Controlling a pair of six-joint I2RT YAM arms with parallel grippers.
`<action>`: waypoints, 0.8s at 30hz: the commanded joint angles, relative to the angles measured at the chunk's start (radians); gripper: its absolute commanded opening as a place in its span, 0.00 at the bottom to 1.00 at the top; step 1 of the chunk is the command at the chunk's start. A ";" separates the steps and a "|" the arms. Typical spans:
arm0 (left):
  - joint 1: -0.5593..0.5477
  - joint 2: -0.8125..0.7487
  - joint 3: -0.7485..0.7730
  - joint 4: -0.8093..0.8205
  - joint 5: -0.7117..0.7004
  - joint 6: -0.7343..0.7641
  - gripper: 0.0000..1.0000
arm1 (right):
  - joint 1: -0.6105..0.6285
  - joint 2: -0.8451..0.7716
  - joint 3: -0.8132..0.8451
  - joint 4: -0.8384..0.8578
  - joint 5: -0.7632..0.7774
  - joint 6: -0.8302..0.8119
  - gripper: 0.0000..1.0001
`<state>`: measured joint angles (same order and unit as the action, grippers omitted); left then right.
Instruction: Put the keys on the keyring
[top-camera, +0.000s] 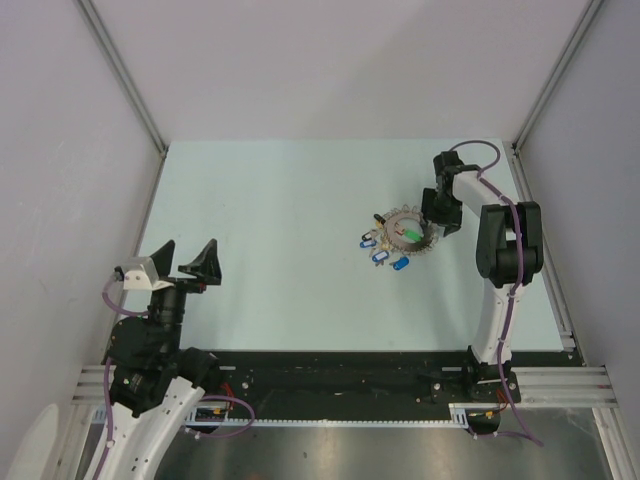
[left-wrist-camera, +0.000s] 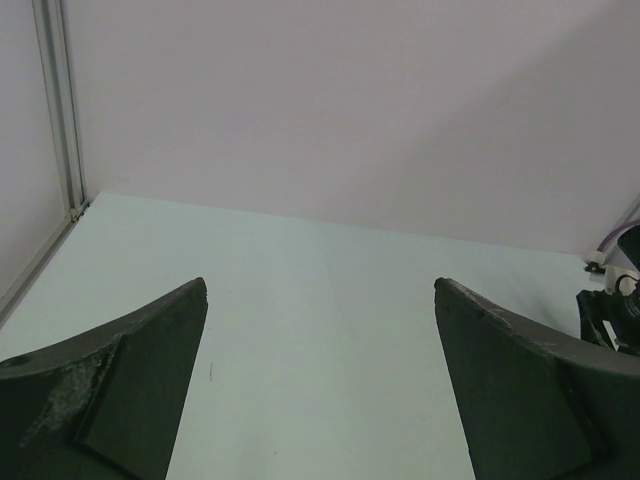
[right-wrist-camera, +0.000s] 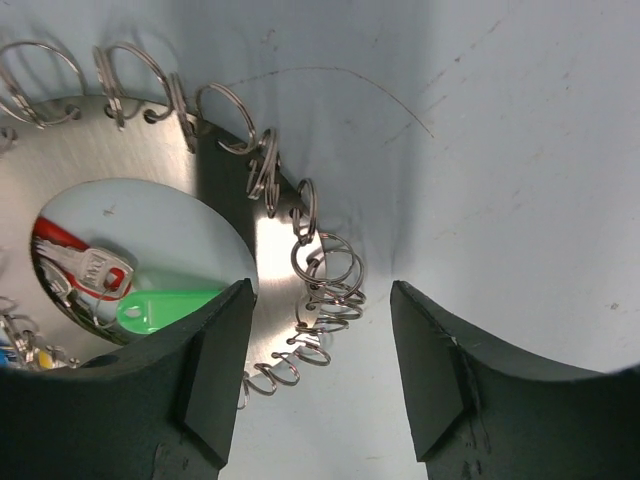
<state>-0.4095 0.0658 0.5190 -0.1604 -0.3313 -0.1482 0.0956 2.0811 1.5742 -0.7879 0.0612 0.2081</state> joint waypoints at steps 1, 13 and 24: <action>0.003 0.014 0.013 0.009 0.021 0.018 1.00 | 0.010 -0.023 0.064 -0.004 -0.017 0.002 0.63; 0.003 0.016 0.013 0.007 0.024 0.019 1.00 | 0.015 0.046 0.064 -0.014 0.023 0.001 0.62; 0.003 0.019 0.013 0.009 0.028 0.019 1.00 | 0.009 0.071 0.003 0.003 -0.012 -0.029 0.41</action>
<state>-0.4095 0.0704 0.5190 -0.1608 -0.3264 -0.1467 0.1070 2.1265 1.6081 -0.7872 0.0612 0.1940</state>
